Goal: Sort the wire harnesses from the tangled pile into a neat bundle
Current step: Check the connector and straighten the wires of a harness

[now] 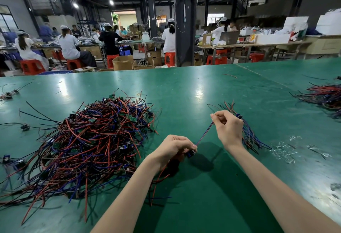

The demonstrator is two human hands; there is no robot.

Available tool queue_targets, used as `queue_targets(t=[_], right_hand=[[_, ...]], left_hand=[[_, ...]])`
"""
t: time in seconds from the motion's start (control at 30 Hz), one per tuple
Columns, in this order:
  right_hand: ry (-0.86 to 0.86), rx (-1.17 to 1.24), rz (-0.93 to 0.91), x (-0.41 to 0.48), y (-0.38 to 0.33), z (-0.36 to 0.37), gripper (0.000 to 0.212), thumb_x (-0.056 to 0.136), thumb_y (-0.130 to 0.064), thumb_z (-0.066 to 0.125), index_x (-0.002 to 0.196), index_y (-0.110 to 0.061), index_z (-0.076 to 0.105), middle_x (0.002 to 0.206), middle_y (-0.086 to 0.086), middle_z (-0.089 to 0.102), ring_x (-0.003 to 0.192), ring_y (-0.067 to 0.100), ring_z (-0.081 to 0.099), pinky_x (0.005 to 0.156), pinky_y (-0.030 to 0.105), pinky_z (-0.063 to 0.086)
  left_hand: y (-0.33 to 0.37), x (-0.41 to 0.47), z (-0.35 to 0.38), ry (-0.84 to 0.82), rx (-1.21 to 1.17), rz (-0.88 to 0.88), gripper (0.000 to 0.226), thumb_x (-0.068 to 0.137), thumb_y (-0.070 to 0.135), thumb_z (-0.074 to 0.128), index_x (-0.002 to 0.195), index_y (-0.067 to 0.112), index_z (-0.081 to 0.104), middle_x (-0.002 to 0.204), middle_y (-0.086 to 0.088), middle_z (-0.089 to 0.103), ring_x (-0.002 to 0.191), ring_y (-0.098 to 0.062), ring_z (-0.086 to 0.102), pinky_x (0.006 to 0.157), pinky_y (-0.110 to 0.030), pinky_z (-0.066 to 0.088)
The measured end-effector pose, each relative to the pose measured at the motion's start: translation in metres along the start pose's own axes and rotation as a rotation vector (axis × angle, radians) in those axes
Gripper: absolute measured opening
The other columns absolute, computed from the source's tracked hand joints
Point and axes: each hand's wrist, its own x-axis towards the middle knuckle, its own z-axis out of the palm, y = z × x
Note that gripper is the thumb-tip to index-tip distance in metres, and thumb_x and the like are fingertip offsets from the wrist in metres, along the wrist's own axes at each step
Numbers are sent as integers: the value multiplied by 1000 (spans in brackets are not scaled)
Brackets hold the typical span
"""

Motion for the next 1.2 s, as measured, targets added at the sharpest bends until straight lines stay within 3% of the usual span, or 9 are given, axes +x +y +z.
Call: queue_targets(t=[0.17, 0.33, 0.5, 0.63, 0.8, 0.87, 1.0, 1.1, 1.2], right_hand=[[-21, 111, 170, 2, -1, -1, 14, 85, -15, 69, 72, -9, 65, 63, 1, 62, 58, 15, 54, 63, 24, 42], [-17, 394, 486, 6, -4, -1, 17, 85, -10, 69, 69, -10, 62, 65, 8, 63, 38, 4, 43, 43, 18, 39], [-6, 720, 768, 8, -12, -4, 18, 82, 0, 68, 68, -5, 58, 51, 6, 64, 33, 4, 37, 36, 15, 33], [-20, 739, 786, 6, -17, -6, 18, 82, -1, 69, 69, -5, 58, 48, 4, 64, 33, 4, 36, 35, 15, 33], [-76, 748, 801, 3, -19, -6, 13, 82, -7, 71, 74, -7, 61, 60, 8, 67, 36, 5, 40, 38, 16, 39], [-133, 832, 849, 2, -20, -4, 12, 87, -15, 67, 82, -7, 60, 61, 9, 69, 37, 6, 44, 39, 17, 43], [-309, 913, 952, -4, -28, 3, 31, 96, -36, 51, 94, -6, 49, 79, 17, 67, 42, 12, 55, 40, 19, 47], [-518, 825, 947, -15, -41, 7, 24, 97, -28, 48, 97, -4, 50, 84, 15, 64, 50, 16, 56, 43, 21, 47], [-824, 729, 880, -28, -54, 7, 18, 93, -14, 48, 88, -4, 63, 75, 9, 66, 51, 13, 56, 49, 21, 49]], left_hand=[[2, 0, 1, 14, 0, 7, 22, 77, 10, 67, 57, 16, 71, 72, -14, 48, 53, -17, 35, 45, -21, 25], [2, 0, 0, 11, -8, 5, 24, 79, 9, 66, 56, 16, 70, 64, -10, 48, 48, -14, 34, 41, -17, 26], [1, 0, 1, 8, -14, 3, 25, 79, 7, 66, 55, 15, 69, 58, -8, 50, 46, -13, 34, 40, -16, 26], [0, 2, 0, 8, -18, 0, 24, 77, 7, 66, 55, 15, 70, 54, -6, 54, 45, -12, 38, 40, -15, 29], [0, 2, 0, 15, -56, -7, 23, 77, 6, 67, 55, 13, 70, 59, -9, 52, 52, -17, 38, 41, -16, 29], [-1, 4, 1, 53, -126, 11, 24, 77, 3, 66, 55, 12, 69, 60, -9, 49, 51, -16, 38, 41, -15, 29], [3, 5, 1, 191, -295, 87, 20, 81, 7, 68, 62, 13, 68, 56, -4, 57, 43, -11, 48, 42, -16, 40], [5, 5, -4, 292, -425, 141, 13, 83, 12, 69, 70, 15, 68, 62, 0, 66, 50, -8, 58, 50, -20, 51], [6, 6, -8, 391, -481, 172, 11, 84, 14, 68, 74, 16, 67, 66, 4, 68, 58, -5, 61, 55, -19, 53]])
